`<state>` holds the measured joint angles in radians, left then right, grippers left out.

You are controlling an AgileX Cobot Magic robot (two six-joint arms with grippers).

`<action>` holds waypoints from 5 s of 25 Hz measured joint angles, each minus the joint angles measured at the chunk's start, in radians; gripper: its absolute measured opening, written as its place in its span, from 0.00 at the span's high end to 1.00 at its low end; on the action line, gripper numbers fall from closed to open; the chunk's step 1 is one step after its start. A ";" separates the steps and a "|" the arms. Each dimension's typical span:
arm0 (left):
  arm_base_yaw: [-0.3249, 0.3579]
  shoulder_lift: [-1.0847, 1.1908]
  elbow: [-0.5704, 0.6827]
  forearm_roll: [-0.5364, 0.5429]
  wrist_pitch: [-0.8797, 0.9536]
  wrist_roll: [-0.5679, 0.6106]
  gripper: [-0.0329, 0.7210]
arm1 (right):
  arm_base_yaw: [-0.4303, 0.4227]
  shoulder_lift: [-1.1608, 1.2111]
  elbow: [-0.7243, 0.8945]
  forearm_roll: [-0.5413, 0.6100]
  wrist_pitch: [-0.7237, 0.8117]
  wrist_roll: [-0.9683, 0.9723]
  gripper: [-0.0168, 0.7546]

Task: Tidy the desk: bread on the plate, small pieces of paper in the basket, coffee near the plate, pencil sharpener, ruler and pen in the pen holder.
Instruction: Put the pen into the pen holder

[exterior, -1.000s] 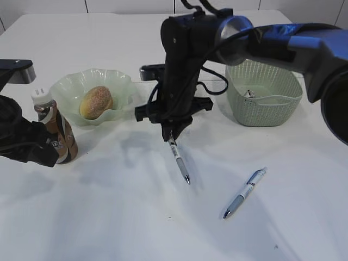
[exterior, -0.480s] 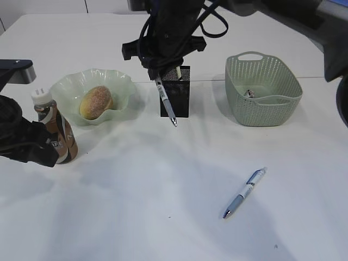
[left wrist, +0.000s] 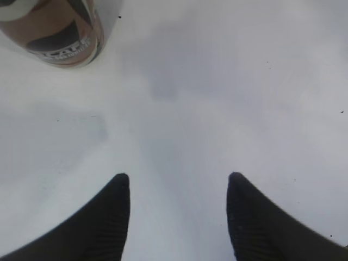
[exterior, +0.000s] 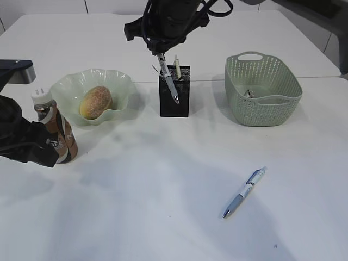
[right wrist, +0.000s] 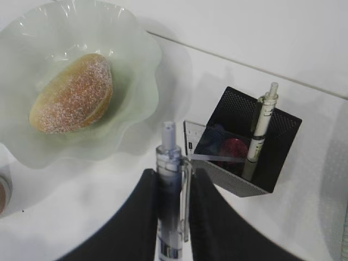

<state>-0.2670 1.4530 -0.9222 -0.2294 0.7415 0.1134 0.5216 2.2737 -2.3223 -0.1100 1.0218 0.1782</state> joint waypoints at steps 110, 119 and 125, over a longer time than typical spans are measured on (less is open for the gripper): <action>0.000 0.000 0.000 -0.002 -0.088 0.000 0.43 | -0.169 -0.029 0.836 0.026 -1.748 -0.129 0.82; 0.000 0.000 0.000 -0.002 -0.095 0.000 0.43 | -0.169 -0.007 0.836 0.026 -1.743 -0.129 0.82; 0.000 0.000 0.000 -0.002 -0.098 0.000 0.43 | -0.169 -0.007 0.836 0.026 -1.747 -0.129 0.82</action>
<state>-0.2670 1.4530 -0.9222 -0.2311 0.6437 0.1134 0.3524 2.2664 -1.4860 -0.0839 -0.7251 0.0495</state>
